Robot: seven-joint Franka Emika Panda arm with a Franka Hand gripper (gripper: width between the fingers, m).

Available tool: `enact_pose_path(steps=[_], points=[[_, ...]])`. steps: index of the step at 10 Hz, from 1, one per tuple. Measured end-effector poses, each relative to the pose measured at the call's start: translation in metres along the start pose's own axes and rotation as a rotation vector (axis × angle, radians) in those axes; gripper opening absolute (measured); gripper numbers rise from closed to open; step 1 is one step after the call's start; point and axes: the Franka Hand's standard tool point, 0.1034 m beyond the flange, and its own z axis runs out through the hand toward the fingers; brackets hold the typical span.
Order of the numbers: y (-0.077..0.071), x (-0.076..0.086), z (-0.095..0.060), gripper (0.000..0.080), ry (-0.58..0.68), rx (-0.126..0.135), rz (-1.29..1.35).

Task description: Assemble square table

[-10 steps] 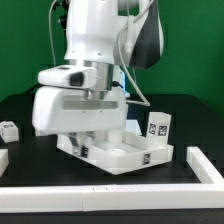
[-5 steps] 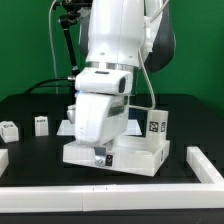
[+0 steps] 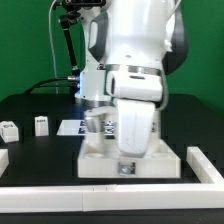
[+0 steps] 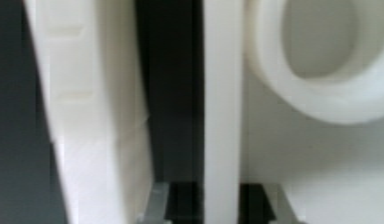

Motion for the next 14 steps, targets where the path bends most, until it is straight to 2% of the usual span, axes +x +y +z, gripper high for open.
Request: enact_pose_path(steps=[1, 2, 14], points=[[0.0127, 0.0151, 0.0044, 0.0064, 0.009, -0.008, 0.003], [0.0152, 0.0178, 0.0054, 0.0067, 0.011, -0.011, 0.003], [0.0160, 0.0184, 0.0040, 0.0068, 0.012, -0.011, 0.002]])
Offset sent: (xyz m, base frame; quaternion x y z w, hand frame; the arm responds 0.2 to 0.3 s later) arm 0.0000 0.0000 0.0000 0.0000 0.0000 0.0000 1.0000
